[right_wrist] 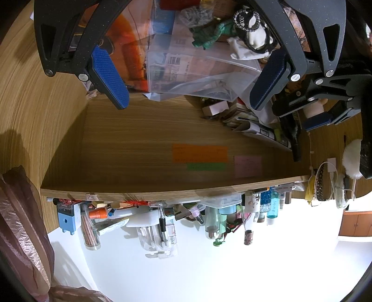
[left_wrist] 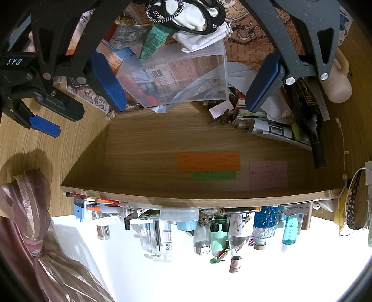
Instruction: Organize soft objects
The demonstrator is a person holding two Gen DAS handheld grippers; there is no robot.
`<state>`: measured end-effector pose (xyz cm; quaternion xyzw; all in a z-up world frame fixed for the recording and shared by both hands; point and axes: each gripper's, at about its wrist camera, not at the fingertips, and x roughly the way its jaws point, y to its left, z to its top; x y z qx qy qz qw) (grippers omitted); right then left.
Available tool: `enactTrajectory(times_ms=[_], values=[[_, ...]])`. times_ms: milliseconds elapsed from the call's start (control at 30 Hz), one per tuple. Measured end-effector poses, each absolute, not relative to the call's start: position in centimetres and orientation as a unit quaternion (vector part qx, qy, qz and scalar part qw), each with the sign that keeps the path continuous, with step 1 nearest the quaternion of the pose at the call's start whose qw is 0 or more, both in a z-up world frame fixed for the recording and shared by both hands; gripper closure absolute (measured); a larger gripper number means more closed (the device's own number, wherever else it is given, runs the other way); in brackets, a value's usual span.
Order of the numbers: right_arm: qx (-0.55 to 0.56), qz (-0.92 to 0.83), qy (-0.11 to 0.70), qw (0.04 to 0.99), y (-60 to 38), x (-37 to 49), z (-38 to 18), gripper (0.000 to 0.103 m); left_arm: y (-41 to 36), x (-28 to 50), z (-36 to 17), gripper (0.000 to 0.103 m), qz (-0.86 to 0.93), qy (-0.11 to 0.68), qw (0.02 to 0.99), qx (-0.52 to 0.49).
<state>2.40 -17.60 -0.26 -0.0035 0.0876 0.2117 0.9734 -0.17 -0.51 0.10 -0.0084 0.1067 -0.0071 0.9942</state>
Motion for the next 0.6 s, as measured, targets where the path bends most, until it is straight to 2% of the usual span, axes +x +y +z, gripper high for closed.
enactTrajectory(times_ms=[600], values=[[-0.001, 0.212, 0.088, 0.973, -17.68, 2.35, -0.23, 0.0, -0.15, -0.07, 0.08, 0.0, -0.005, 0.108, 0.994, -0.014]])
